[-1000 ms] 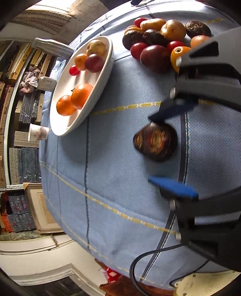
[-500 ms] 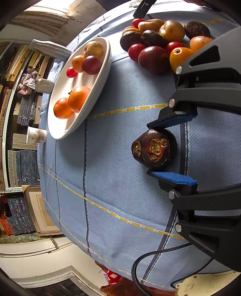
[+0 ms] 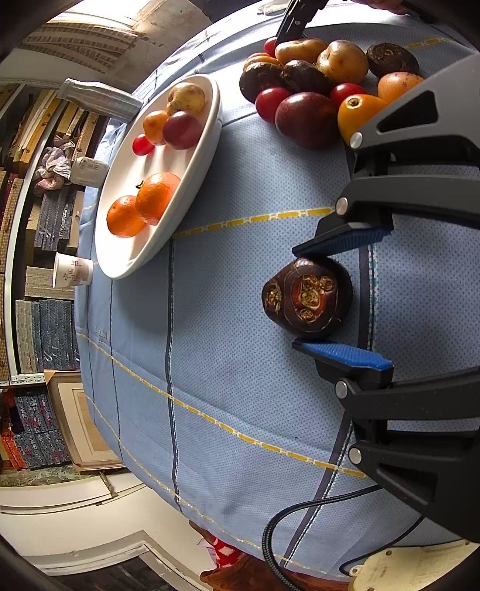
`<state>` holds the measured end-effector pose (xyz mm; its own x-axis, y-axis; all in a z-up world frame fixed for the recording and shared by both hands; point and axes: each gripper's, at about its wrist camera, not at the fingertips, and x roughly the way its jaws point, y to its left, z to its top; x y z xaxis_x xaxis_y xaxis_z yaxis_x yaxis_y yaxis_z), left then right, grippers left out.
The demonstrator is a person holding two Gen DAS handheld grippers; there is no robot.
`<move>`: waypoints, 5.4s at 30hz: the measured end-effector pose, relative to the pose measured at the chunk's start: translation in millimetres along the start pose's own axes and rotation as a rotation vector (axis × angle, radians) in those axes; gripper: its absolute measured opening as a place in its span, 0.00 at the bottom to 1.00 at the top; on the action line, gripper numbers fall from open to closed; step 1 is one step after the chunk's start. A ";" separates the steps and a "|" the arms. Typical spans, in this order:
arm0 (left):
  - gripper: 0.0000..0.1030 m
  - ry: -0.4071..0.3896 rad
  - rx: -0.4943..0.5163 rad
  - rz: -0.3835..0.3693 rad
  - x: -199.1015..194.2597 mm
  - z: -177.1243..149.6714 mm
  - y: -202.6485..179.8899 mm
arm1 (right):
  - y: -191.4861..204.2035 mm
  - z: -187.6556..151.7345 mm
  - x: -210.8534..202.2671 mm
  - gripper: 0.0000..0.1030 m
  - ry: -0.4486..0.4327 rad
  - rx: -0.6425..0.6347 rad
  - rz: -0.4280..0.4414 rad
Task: Organize fruits
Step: 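Grasp a red tomato with the right tool while the left holds the mangosteen, then carry the mangosteen and tomato into the white bowl and open both tools, then withdraw both tools from the bowl toward the fruit cluster, then grasp an orange tangerine with the left tool, then grasp the large striped onion-like fruit with the right tool while the left holds the tangerine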
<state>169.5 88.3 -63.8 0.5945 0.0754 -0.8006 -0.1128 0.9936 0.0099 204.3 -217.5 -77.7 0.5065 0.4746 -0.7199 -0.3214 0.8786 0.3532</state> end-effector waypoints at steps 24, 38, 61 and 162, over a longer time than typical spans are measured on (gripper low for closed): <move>0.41 -0.183 0.039 -0.059 -37.7 139.0 -50.4 | 54.2 146.4 -46.4 0.28 -0.277 -0.131 -0.002; 0.42 -0.058 0.027 -0.016 63.0 144.7 -44.0 | 47.3 160.3 87.4 0.29 -0.033 -0.093 0.016; 0.84 -0.288 -0.055 0.000 -77.4 63.2 -11.2 | 111.6 69.6 -111.0 0.73 -0.448 -0.299 0.108; 0.36 -0.042 -0.046 -0.017 -28.4 -28.2 17.2 | 35.2 -5.6 8.1 0.42 0.053 -0.032 0.082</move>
<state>128.2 100.9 -57.8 0.6291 0.0626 -0.7748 -0.1381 0.9899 -0.0322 192.6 -183.1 -74.5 0.4344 0.5407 -0.7204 -0.3857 0.8344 0.3937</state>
